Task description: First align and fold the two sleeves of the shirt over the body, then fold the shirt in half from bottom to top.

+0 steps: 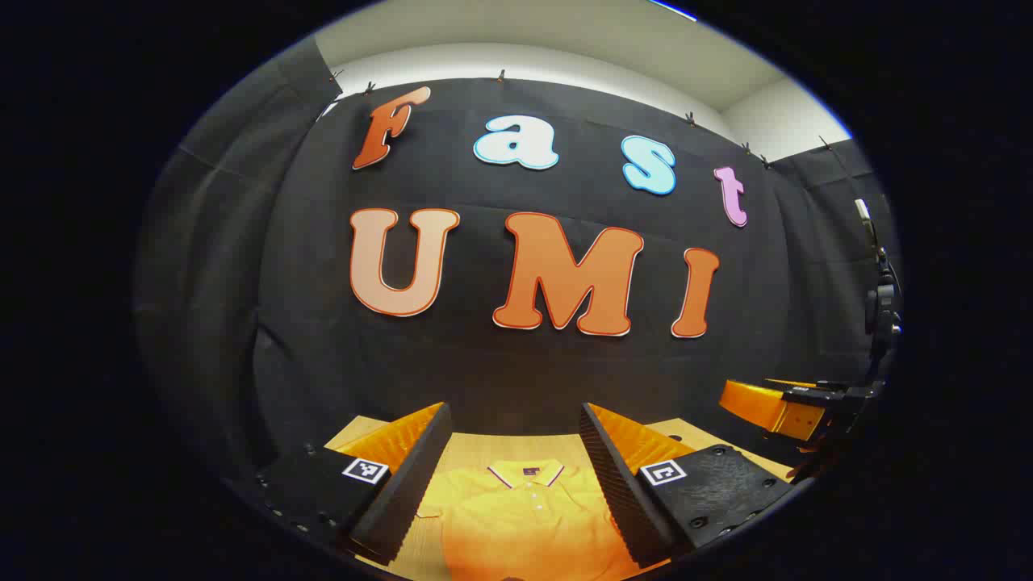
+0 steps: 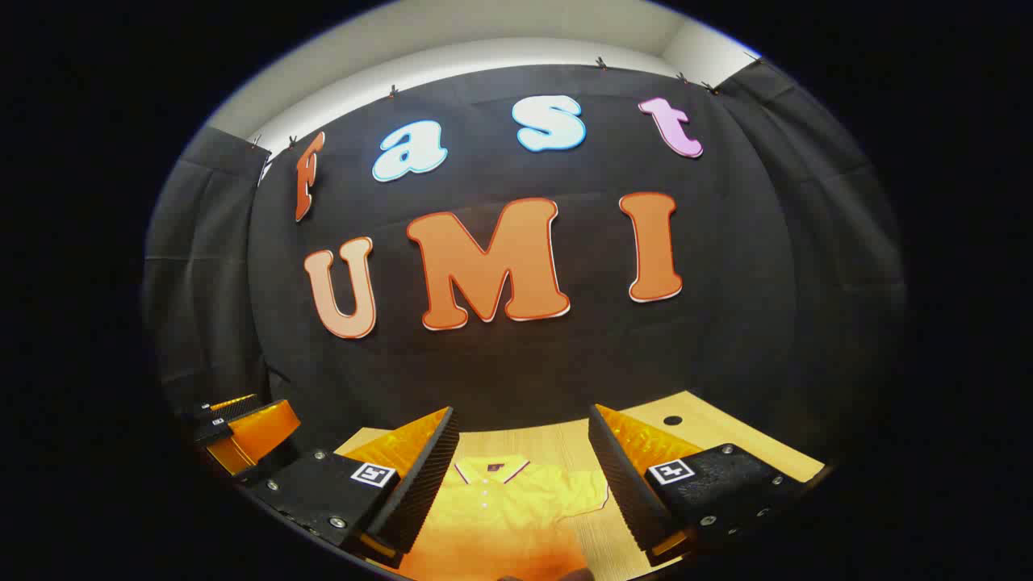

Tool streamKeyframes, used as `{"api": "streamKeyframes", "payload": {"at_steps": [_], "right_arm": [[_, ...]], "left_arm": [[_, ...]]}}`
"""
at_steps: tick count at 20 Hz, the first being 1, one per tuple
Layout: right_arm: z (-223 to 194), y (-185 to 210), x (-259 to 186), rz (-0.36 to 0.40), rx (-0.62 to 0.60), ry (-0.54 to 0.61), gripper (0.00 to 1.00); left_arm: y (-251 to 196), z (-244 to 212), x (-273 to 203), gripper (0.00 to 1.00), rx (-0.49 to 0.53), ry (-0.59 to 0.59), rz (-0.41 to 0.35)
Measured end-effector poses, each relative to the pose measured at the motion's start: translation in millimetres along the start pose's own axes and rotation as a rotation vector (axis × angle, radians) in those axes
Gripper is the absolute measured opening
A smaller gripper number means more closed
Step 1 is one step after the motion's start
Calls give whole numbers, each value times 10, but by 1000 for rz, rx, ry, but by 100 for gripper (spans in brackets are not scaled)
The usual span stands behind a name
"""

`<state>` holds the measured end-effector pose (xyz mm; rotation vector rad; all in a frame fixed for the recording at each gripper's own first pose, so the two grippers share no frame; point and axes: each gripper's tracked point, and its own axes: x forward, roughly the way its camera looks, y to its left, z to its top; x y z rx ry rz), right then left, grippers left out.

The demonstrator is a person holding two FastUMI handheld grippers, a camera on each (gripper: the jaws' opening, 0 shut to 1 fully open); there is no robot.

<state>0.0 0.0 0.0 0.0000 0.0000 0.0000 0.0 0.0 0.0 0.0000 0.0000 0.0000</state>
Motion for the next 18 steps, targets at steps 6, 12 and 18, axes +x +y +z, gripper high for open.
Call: {"api": "streamKeyframes", "payload": {"at_steps": [6, 12, 18], "right_arm": [[-173, -97, -122, -9, -57, 10, 98], [-302, -187, -192, -83, -84, 25, 98], [-352, -318, -264, -178, -130, 29, 98]], "left_arm": [[152, -84, -82, 98, 12, 10, 36], [385, -61, -230, 98, -15, -36, 65], [580, -252, -327, 98, -6, 19, 37]]}}
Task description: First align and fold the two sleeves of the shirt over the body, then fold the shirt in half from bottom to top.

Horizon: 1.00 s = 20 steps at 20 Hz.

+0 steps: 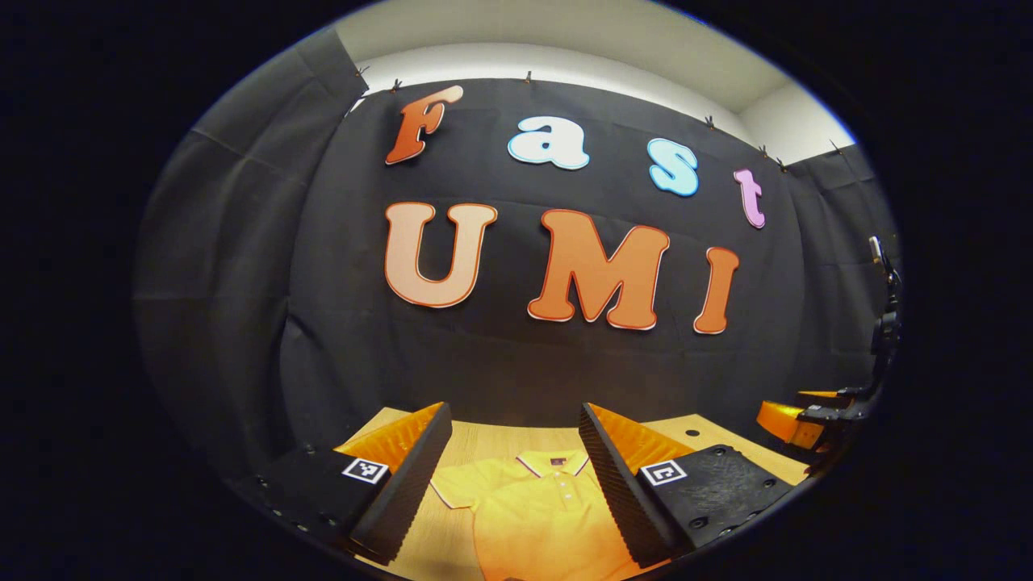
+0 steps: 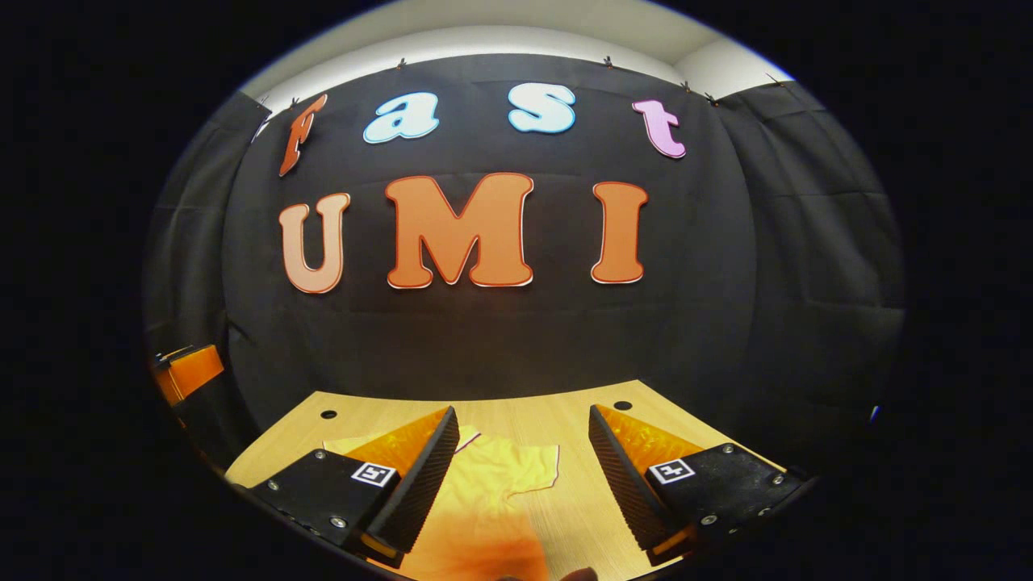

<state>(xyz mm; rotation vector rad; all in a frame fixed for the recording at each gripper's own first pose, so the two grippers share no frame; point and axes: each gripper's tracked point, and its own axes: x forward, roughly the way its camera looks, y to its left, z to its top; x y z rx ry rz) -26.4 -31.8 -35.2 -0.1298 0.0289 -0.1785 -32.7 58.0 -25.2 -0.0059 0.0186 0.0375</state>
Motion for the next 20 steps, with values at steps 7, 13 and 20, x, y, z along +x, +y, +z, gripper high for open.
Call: {"api": "streamKeyframes", "payload": {"at_steps": [7, 13, 20], "right_arm": [[-250, -81, 286, -18, -31, 53, 98], [-604, -173, 883, 20, -36, 171, 98], [-1127, -276, 1520, 63, -33, 356, 98]], "left_arm": [[99, -157, -110, 97, 24, 17, 26], [101, -146, -96, 98, 75, 19, 120], [129, -333, -101, 98, 71, 77, 255]]}}
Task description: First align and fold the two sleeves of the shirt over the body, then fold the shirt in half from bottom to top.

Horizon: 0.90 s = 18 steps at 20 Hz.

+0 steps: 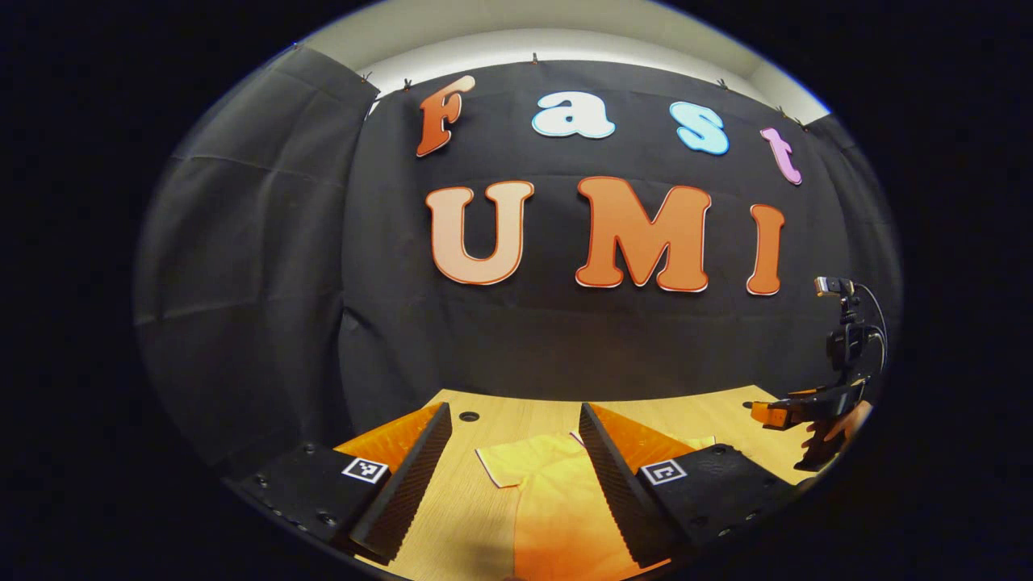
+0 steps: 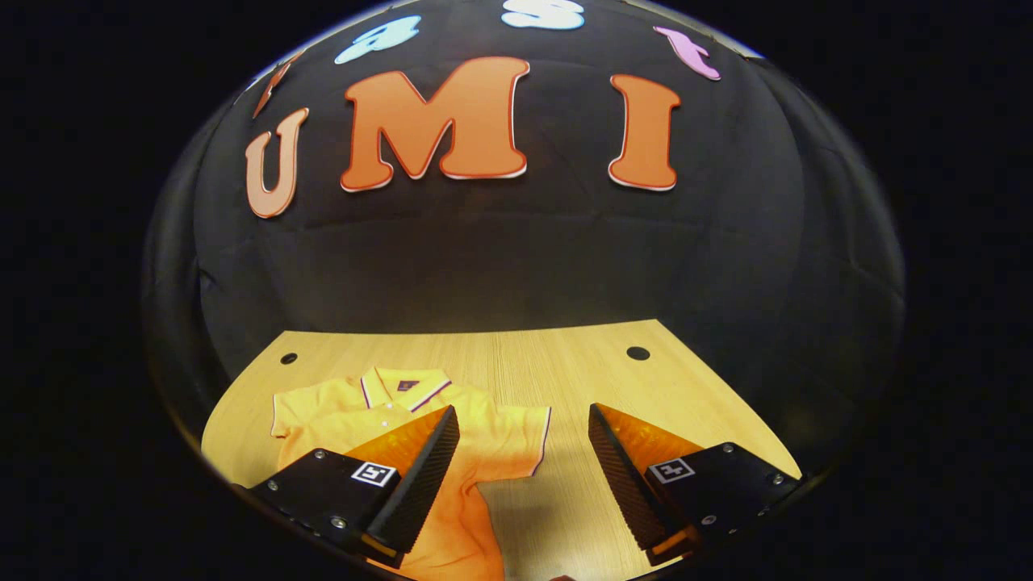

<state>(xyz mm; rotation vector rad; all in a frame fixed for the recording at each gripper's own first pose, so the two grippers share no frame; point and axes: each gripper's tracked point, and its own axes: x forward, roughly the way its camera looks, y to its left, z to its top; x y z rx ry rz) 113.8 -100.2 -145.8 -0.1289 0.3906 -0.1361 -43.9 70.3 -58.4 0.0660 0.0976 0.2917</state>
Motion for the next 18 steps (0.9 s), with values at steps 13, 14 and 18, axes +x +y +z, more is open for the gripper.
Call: {"api": "streamKeyframes", "payload": {"at_steps": [13, 14, 18], "right_arm": [[-702, -202, 1105, 46, 7, 360, 90], [-760, -205, 1189, 51, 10, 390, 88], [-991, -188, 1430, 69, 23, 533, 82]], "left_arm": [[-211, -503, -102, 98, 42, 154, 142], [-233, -557, -150, 98, 45, 171, 146], [-181, -693, -239, 97, 54, 228, 189]]}}
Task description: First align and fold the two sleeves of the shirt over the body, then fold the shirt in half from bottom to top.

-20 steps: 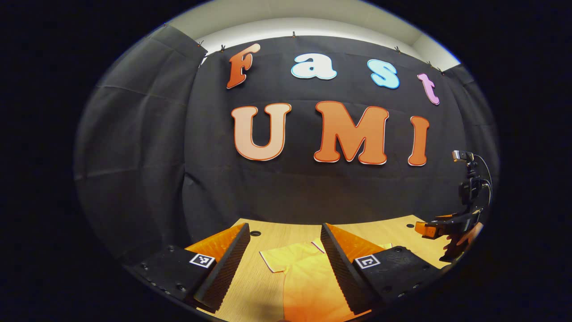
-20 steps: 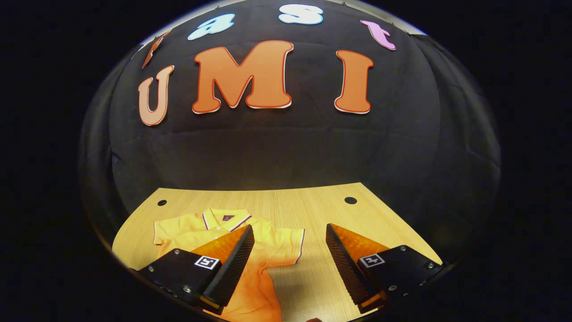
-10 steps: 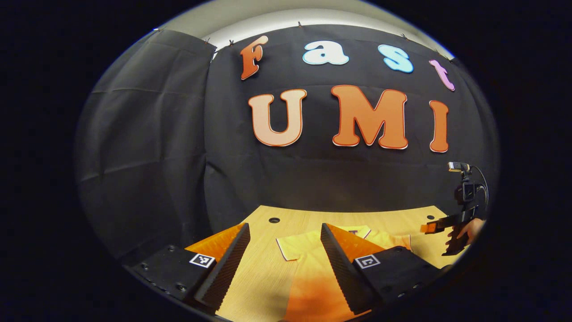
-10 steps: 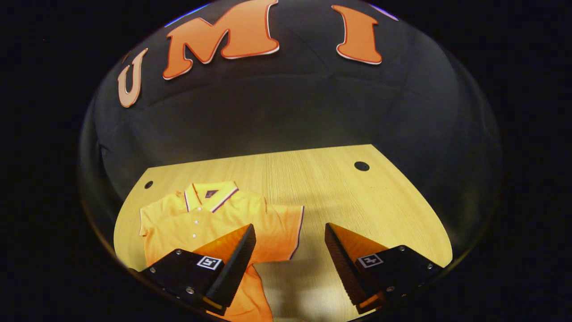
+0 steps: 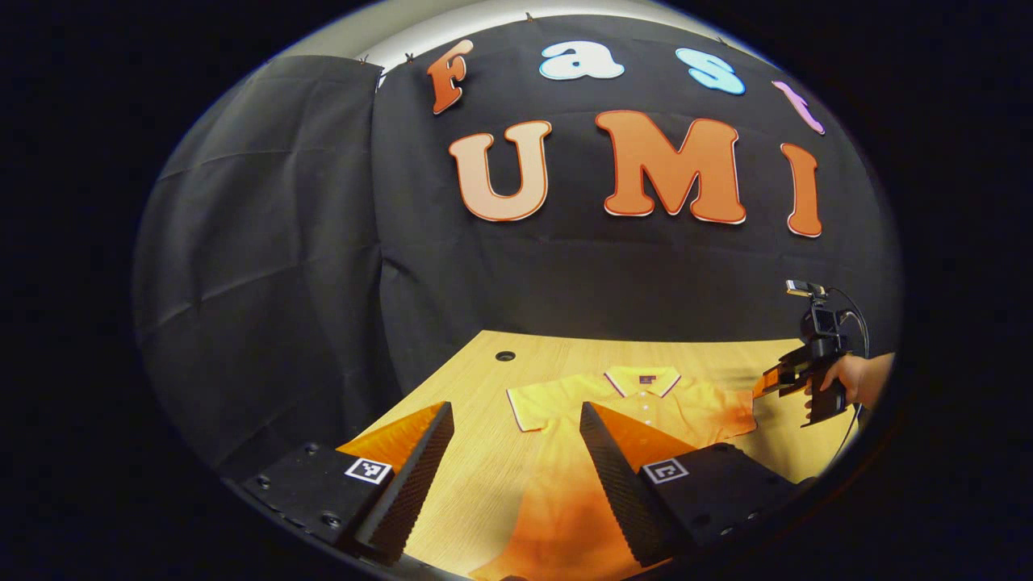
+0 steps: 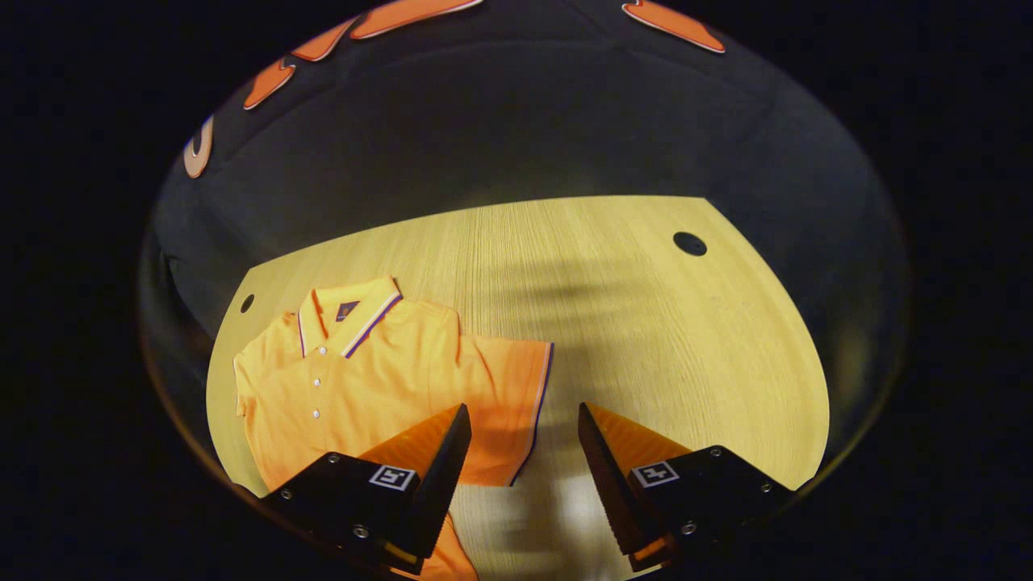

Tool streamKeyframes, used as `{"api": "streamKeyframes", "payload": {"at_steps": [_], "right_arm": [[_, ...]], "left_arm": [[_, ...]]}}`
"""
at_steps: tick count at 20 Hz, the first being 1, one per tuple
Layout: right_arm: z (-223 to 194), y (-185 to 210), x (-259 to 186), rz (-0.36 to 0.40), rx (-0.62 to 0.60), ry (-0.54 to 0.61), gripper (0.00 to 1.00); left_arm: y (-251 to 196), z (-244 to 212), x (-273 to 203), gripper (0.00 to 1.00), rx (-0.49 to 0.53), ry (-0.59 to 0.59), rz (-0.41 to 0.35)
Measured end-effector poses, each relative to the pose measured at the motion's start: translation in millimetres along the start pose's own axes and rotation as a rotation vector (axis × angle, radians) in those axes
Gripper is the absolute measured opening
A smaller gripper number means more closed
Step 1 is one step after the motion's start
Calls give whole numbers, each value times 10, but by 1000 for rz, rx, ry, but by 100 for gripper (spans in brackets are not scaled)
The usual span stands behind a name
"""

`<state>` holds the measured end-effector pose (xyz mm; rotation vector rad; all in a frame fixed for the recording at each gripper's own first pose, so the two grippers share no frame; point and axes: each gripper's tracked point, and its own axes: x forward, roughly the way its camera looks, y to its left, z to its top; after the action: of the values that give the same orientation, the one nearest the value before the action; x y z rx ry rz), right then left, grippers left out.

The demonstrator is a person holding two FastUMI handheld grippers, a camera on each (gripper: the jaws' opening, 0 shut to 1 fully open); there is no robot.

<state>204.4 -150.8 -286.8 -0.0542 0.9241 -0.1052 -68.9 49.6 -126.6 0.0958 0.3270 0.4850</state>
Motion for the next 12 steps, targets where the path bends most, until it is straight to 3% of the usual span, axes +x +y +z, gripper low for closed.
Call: {"api": "streamKeyframes", "payload": {"at_steps": [5, 8, 9, 12], "right_arm": [[-96, -24, 317, 19, 13, 178, 81], [-164, -22, 464, 14, 32, 247, 61], [-179, -33, 498, 7, 26, 263, 67], [-214, -41, 562, -38, -6, 299, 62]], "left_arm": [[116, -144, 4, 97, -2, 51, 61], [116, -194, 8, 96, -1, 75, 70], [97, -213, 23, 97, 1, 81, 71], [108, -214, 38, 96, 3, 91, 78]]}}
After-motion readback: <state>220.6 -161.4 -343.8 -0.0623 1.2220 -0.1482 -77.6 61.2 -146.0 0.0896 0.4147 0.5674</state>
